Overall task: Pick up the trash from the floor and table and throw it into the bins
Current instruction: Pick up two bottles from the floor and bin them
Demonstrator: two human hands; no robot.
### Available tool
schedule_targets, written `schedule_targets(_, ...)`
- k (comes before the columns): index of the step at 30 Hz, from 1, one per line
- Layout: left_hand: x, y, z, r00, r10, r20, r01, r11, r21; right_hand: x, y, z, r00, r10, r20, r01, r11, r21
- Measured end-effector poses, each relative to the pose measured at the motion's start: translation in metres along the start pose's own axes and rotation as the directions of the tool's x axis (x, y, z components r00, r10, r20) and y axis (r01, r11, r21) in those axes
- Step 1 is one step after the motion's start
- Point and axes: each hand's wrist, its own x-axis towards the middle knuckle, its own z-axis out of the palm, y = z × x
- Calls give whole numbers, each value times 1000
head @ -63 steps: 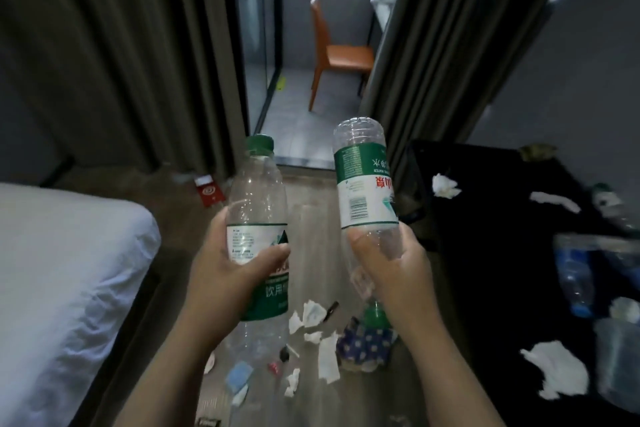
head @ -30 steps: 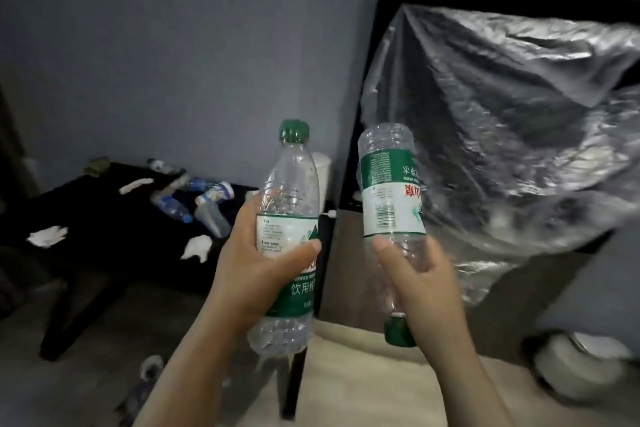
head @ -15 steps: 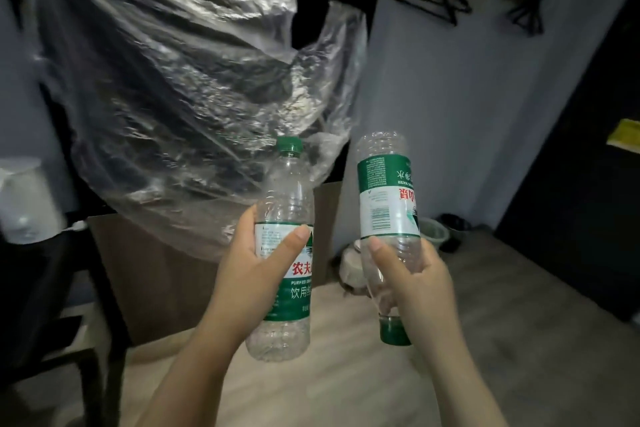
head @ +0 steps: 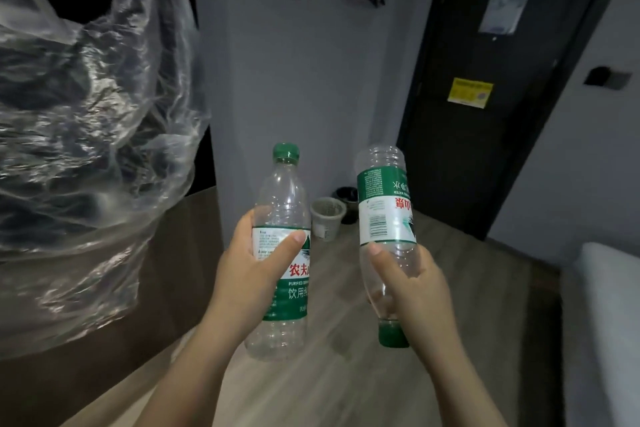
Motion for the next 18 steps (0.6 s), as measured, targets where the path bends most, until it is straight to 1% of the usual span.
schedule_targets(8, 133, -25, 0, 991, -34, 131, 36, 999, -14, 101, 9, 37, 986, 23, -167, -36, 996, -78)
schedule_targets(12, 182, -50, 14, 986, -78, 149, 80, 997, -10, 145, 27, 55, 980, 81, -181, -102, 989, -110)
schedule_targets(15, 215, -61, 31, 974, -115, 193, 118, 993, -3, 178, 41, 62, 970, 126, -208, -151, 982, -109)
schedule_targets(18, 252, -74, 53, 975, -119, 188, 116, 993, 26, 216, 55, 60, 962, 153, -226, -178, 980, -92)
